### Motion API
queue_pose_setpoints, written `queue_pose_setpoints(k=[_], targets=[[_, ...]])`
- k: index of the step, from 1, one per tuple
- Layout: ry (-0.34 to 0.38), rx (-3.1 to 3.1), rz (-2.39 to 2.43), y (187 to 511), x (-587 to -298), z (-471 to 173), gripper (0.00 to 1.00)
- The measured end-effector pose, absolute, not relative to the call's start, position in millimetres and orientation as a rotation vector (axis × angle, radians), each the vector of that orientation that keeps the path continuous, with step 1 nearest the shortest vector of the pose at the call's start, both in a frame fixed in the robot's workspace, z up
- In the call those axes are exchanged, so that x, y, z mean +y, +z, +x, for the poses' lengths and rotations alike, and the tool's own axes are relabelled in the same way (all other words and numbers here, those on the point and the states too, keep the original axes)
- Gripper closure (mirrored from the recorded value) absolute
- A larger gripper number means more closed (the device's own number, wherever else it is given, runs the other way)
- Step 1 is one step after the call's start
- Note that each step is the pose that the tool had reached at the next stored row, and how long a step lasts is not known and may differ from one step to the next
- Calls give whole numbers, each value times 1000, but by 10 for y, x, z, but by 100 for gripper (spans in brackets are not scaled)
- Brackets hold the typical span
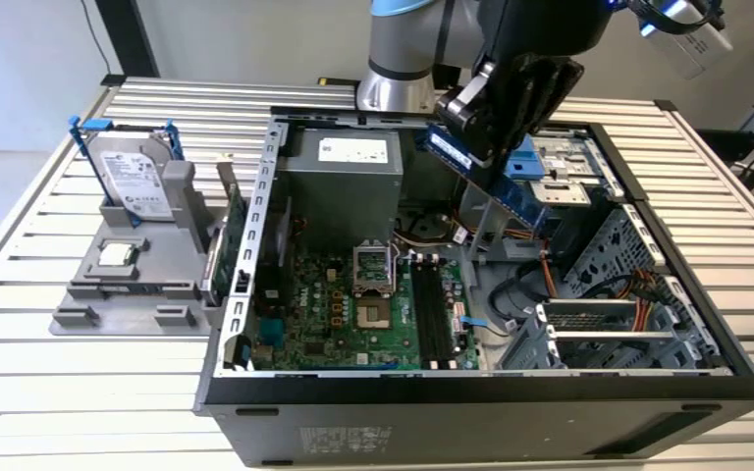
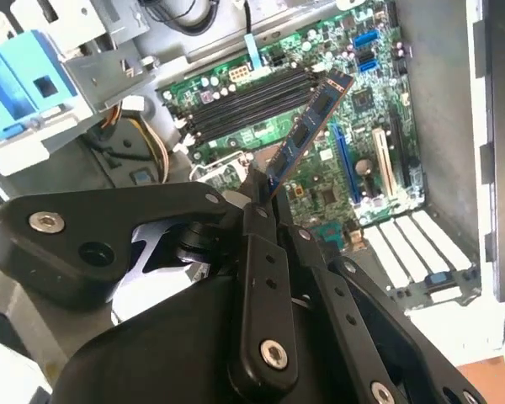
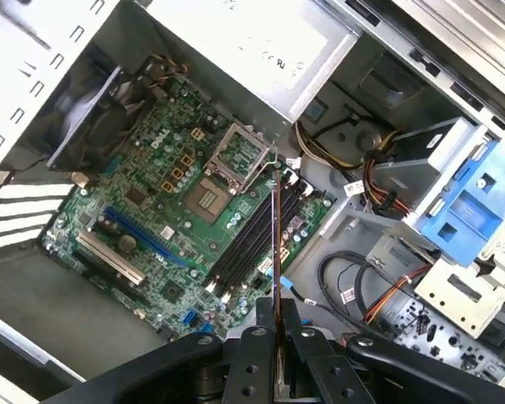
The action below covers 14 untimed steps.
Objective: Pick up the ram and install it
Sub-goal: 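Pick up the ram and move it above insertion slot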
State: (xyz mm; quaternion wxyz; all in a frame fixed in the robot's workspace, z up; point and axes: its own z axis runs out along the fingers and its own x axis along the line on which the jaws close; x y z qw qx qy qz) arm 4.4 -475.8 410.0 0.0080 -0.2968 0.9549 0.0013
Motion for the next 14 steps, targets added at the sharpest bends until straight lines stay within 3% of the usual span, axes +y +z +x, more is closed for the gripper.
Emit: queue_pose_setpoints(k=[14], targets=[[1, 3076, -553, 4088, -4757, 44, 100]])
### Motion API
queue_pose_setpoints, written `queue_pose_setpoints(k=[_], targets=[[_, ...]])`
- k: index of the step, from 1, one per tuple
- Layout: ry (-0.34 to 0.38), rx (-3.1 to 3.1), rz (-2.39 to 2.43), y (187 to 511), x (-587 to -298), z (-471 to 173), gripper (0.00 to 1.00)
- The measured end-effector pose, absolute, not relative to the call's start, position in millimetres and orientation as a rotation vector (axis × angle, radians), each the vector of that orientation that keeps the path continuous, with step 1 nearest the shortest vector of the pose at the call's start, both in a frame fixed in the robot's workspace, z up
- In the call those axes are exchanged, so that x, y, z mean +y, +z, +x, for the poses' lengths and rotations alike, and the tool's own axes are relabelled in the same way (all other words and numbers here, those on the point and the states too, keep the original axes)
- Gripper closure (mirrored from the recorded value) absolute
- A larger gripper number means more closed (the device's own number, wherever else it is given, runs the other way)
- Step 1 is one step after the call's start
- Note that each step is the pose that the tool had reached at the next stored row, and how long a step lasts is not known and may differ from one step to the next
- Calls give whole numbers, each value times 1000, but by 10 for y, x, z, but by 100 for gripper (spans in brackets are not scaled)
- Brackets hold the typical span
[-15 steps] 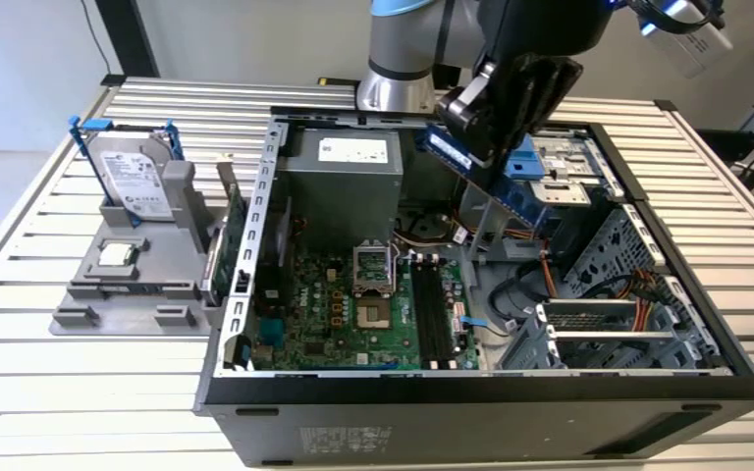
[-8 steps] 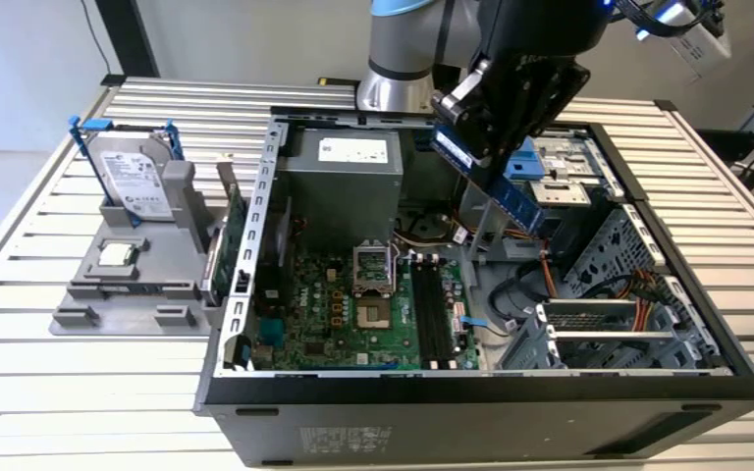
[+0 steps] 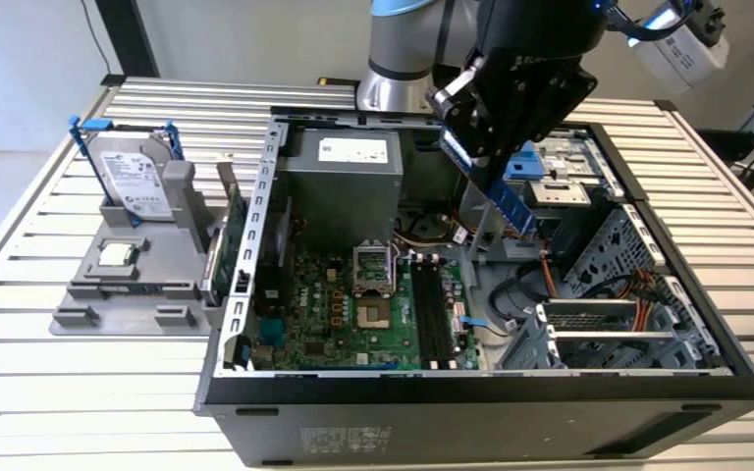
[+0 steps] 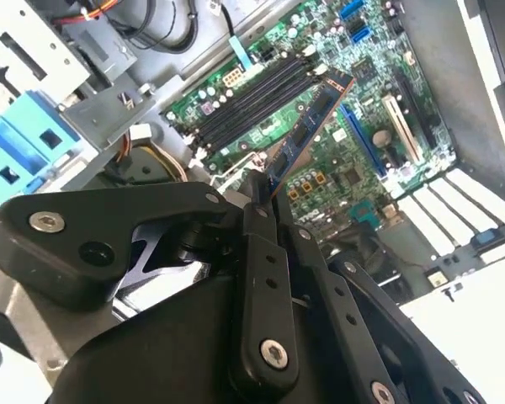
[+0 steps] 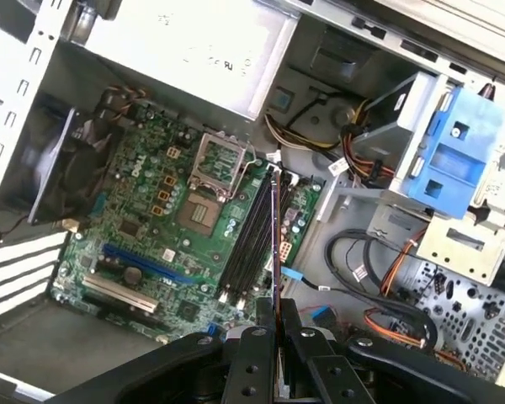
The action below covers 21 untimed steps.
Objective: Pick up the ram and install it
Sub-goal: 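Pick up the ram and move it above insertion slot, then insert the ram into the slot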
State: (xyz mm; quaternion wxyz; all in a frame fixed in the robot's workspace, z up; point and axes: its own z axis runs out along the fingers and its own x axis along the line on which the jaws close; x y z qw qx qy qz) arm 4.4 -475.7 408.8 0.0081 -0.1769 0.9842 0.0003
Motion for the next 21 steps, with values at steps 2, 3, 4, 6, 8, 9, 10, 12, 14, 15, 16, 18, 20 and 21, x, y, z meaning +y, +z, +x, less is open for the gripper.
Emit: queue_pose_setpoints(k=[2, 3, 4, 6, 8, 9, 10, 12, 14, 15, 16, 18, 20, 21], targets=[[0, 3085, -499, 4084, -4757, 44, 100], [0, 3089, -473, 4082, -4757, 44, 100], [0, 3093, -445, 4079, -4757, 44, 100], [0, 3101, -393, 4075, -4758, 44, 100], [-1, 3107, -341, 4072, -4757, 44, 100], [-1, 3109, -315, 4070, -4758, 44, 100], [-1, 3112, -290, 4068, -4758, 44, 100], [-2, 3116, -240, 4064, -4758, 44, 100], [-2, 3120, -189, 4060, -4757, 44, 100], [-2, 3121, -163, 4057, -4758, 44, 100], [-2, 3122, -137, 4055, -4758, 44, 100], [-3, 3124, -87, 4052, -4757, 44, 100], [-3, 3125, -35, 4047, -4758, 44, 100], [-3, 3125, -10, 4045, -4757, 44, 100]])
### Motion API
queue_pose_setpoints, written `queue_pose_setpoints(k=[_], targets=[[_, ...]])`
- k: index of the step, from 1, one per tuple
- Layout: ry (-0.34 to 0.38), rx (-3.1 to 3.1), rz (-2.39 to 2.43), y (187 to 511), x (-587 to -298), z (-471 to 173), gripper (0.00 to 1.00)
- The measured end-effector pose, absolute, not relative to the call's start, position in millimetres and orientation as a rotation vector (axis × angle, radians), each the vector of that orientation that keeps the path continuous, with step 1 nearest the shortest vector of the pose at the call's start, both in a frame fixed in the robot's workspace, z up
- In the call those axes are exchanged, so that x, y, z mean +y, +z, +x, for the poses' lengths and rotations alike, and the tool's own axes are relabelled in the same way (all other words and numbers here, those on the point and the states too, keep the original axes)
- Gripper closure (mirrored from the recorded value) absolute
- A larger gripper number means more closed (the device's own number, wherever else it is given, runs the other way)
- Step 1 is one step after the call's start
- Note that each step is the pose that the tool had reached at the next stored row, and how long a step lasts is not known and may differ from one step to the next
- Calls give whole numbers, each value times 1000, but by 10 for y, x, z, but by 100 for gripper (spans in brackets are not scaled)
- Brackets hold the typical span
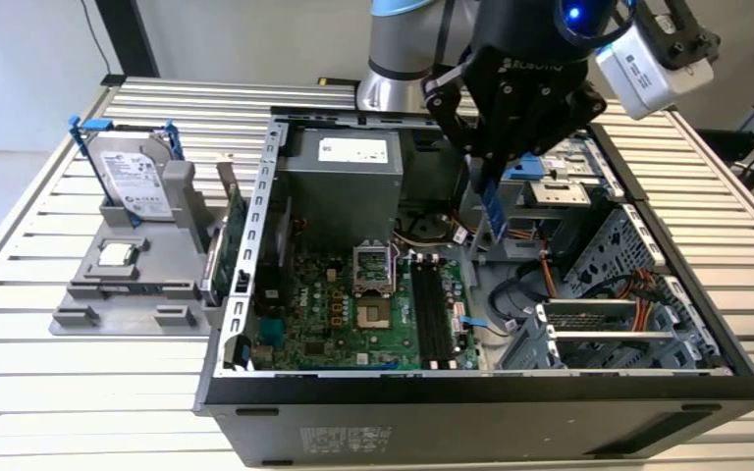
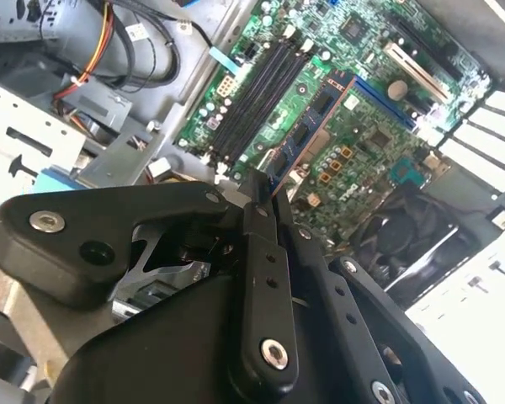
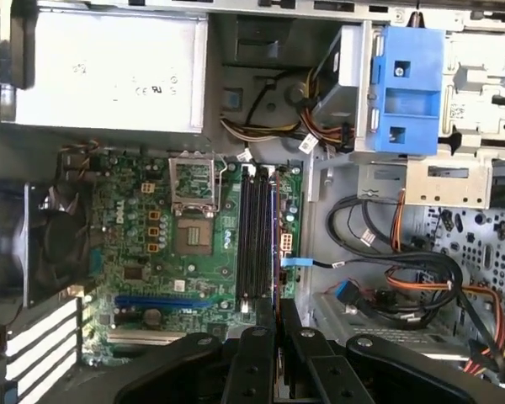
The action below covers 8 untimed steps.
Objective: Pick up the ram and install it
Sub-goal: 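Insert the ram into the slot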
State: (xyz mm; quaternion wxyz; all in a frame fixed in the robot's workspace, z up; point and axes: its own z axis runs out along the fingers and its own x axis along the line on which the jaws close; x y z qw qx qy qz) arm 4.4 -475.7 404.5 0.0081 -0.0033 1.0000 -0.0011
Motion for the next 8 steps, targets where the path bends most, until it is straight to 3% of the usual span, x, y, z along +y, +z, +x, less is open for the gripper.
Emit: queue_pose_setpoints(k=[8], targets=[[-5, 3120, 195, 4027, -4758, 44, 100]])
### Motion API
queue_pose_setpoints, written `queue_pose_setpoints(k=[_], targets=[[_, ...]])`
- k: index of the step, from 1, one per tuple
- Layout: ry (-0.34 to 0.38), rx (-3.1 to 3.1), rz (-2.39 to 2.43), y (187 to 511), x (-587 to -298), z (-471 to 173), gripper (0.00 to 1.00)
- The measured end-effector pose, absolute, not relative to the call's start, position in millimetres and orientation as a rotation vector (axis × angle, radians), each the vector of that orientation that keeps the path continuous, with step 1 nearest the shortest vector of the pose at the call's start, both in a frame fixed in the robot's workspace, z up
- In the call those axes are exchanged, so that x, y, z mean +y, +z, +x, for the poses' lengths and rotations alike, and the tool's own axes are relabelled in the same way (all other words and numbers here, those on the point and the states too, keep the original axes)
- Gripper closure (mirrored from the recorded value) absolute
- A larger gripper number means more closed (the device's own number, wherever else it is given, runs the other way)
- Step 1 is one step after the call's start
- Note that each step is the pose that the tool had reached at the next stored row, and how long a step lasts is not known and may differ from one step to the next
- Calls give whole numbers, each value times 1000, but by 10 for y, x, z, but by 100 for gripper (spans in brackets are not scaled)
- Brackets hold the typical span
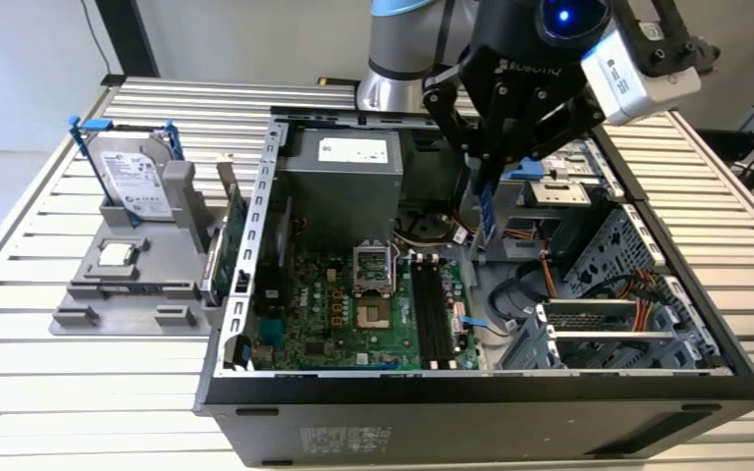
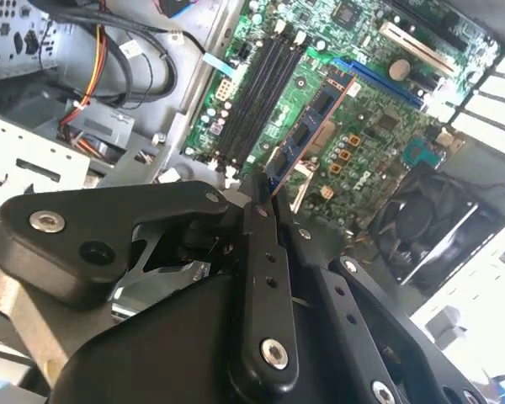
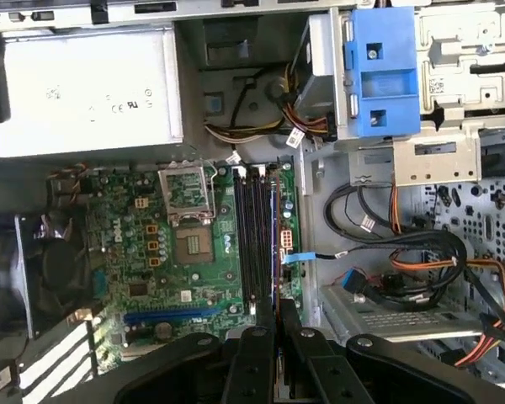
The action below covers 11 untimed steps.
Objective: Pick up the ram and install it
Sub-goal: 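Insert the ram into the slot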
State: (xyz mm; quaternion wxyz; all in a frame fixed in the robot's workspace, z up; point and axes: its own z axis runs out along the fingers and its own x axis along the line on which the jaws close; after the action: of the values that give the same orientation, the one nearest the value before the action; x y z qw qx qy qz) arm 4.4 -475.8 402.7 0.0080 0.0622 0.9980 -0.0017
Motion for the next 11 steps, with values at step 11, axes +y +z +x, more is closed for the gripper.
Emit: queue_pose_setpoints(k=[11], targets=[[-7, 3093, 455, 4010, -4758, 44, 100]])
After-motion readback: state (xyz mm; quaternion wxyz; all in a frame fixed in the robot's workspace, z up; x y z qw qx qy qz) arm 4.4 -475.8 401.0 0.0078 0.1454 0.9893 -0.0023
